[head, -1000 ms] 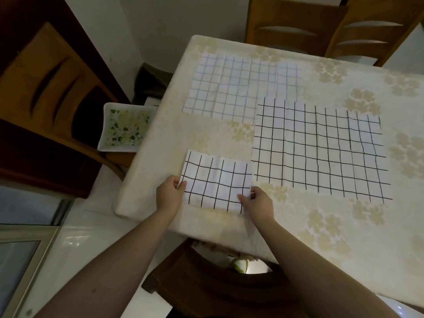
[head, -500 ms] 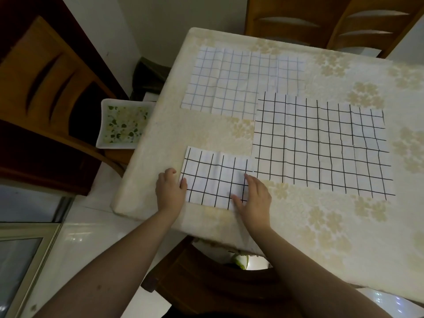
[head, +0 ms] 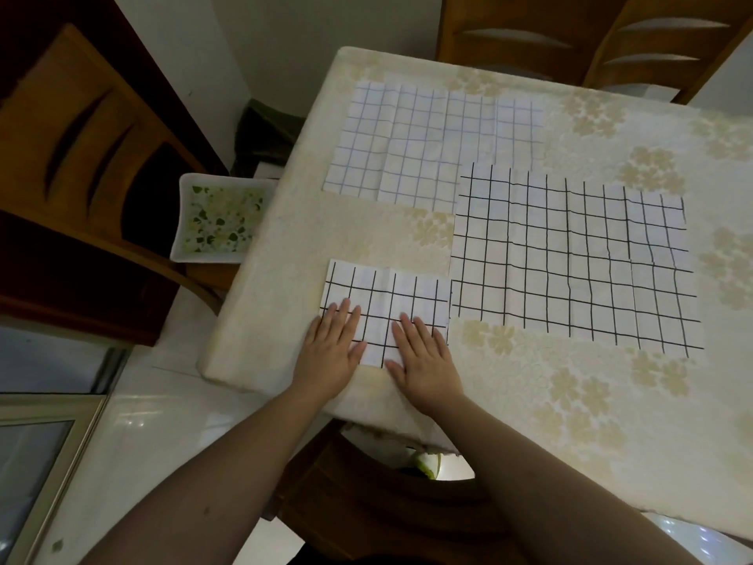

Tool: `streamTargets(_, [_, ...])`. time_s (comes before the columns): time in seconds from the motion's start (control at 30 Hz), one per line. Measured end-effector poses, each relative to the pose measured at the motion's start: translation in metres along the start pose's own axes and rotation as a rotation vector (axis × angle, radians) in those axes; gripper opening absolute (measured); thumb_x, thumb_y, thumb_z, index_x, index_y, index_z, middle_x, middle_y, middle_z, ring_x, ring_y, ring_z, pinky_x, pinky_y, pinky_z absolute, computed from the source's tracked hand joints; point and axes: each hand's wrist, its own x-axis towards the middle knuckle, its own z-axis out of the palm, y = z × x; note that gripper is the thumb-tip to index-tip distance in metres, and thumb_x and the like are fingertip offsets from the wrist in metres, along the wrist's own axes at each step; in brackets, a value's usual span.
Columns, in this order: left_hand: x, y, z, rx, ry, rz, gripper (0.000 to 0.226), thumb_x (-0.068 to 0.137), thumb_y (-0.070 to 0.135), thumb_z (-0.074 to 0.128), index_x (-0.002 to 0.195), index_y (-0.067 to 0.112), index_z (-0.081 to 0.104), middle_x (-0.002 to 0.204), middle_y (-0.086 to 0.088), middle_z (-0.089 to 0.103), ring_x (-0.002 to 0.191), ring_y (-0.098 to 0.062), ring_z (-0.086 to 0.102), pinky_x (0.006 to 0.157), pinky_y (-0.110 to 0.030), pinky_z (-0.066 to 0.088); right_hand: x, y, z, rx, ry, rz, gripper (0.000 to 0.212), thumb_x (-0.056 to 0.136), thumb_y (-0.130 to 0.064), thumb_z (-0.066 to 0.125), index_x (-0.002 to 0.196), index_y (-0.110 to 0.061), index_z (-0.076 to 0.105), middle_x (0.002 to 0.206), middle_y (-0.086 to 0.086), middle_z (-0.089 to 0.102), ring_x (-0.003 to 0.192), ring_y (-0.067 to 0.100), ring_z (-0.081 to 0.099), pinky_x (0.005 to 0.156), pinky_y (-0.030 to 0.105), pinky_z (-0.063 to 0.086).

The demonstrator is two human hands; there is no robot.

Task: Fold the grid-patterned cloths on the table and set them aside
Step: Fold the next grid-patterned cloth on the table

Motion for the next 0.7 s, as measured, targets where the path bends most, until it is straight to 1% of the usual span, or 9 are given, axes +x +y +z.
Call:
streamTargets(0.07, [-0.003, -0.008, 0.001, 0.014, -0.017, -0.021, 0.067, 0.098, 0.054, 0.014, 0.156, 0.022, 0.011, 0.164, -0.003, 0.006, 0.151, -0.023, 0.006, 0.121, -0.046, 0.014, -0.006, 0.011, -0.001, -0.025, -0.002, 0.007, 0.067, 0.100, -0.057, 0.013, 0.157, -0.024, 0.004, 0.163, -0.003, -0.006, 0.151, 0.018, -0.008, 0.121, 0.038, -0.008])
streamTargets(0.17, [-0.004, -0.018, 0.000, 0.003, -0.034, -0.065, 0.070, 0.096, 0.060, 0.013, 0.156, 0.026, 0.001, 0.164, -0.005, -0.004, 0.151, -0.023, -0.002, 0.122, -0.045, 0.006, -0.015, 0.024, -0.001, -0.046, 0.022, 0.050, 0.066, 0.099, -0.058, 0.009, 0.157, -0.025, 0.008, 0.164, 0.000, 0.001, 0.151, 0.020, -0.001, 0.120, 0.040, -0.003])
streamTargets(0.3, [-0.002, -0.019, -0.001, -0.036, -0.061, -0.120, 0.077, 0.091, 0.068, 0.014, 0.156, 0.030, -0.003, 0.163, -0.011, -0.010, 0.151, -0.025, -0.009, 0.121, -0.043, 0.000, -0.024, 0.030, 0.002, -0.025, 0.007, 0.101, 0.066, 0.099, -0.059, 0.013, 0.156, -0.026, 0.002, 0.164, 0.000, -0.004, 0.151, 0.019, -0.007, 0.121, 0.041, -0.003])
streamTargets(0.43, [0.001, -0.014, -0.004, -0.100, -0.048, -0.138, 0.075, 0.090, 0.066, 0.014, 0.156, 0.030, 0.005, 0.163, -0.014, -0.004, 0.151, -0.026, -0.006, 0.120, -0.044, 0.000, -0.032, 0.030, 0.003, -0.028, -0.017, 0.114, 0.067, 0.099, -0.060, 0.012, 0.155, -0.028, -0.005, 0.164, 0.000, -0.009, 0.151, 0.018, -0.013, 0.120, 0.040, -0.007])
streamTargets(0.5, [0.002, -0.011, -0.006, -0.157, -0.025, -0.157, 0.073, 0.091, 0.061, 0.013, 0.156, 0.026, 0.011, 0.164, -0.013, 0.002, 0.151, -0.026, 0.000, 0.120, -0.043, 0.002, -0.036, 0.028, 0.003, -0.018, -0.009, 0.123, 0.068, 0.099, -0.061, 0.011, 0.156, -0.027, -0.003, 0.164, 0.000, -0.008, 0.151, 0.018, -0.011, 0.120, 0.040, -0.007])
streamTargets(0.57, [0.003, -0.009, -0.010, -0.208, 0.023, -0.176, 0.066, 0.097, 0.051, 0.022, 0.155, 0.020, 0.020, 0.163, -0.012, 0.013, 0.150, -0.026, 0.010, 0.120, -0.043, 0.007, -0.037, 0.026, 0.001, 0.001, 0.007, 0.127, 0.068, 0.098, -0.061, 0.009, 0.156, -0.027, 0.000, 0.164, 0.001, -0.006, 0.151, 0.017, -0.010, 0.120, 0.040, -0.007])
streamTargets(0.63, [0.005, -0.010, -0.014, -0.253, 0.059, -0.200, 0.055, 0.102, 0.035, 0.037, 0.152, 0.015, 0.027, 0.160, -0.012, 0.023, 0.149, -0.026, 0.018, 0.120, -0.042, 0.012, -0.036, 0.025, -0.004, 0.044, 0.033, 0.137, 0.067, 0.098, -0.060, 0.006, 0.156, -0.028, -0.001, 0.164, -0.002, -0.008, 0.151, 0.015, -0.012, 0.121, 0.039, -0.010])
streamTargets(0.7, [0.007, -0.011, -0.016, -0.267, 0.066, -0.216, 0.053, 0.101, 0.026, 0.044, 0.151, 0.012, 0.030, 0.159, -0.011, 0.027, 0.148, -0.025, 0.021, 0.120, -0.041, 0.016, -0.032, 0.024, -0.012, 0.091, 0.054, 0.143, 0.066, 0.097, -0.059, 0.005, 0.156, -0.030, -0.005, 0.163, -0.005, -0.013, 0.150, 0.013, -0.016, 0.121, 0.038, -0.011])
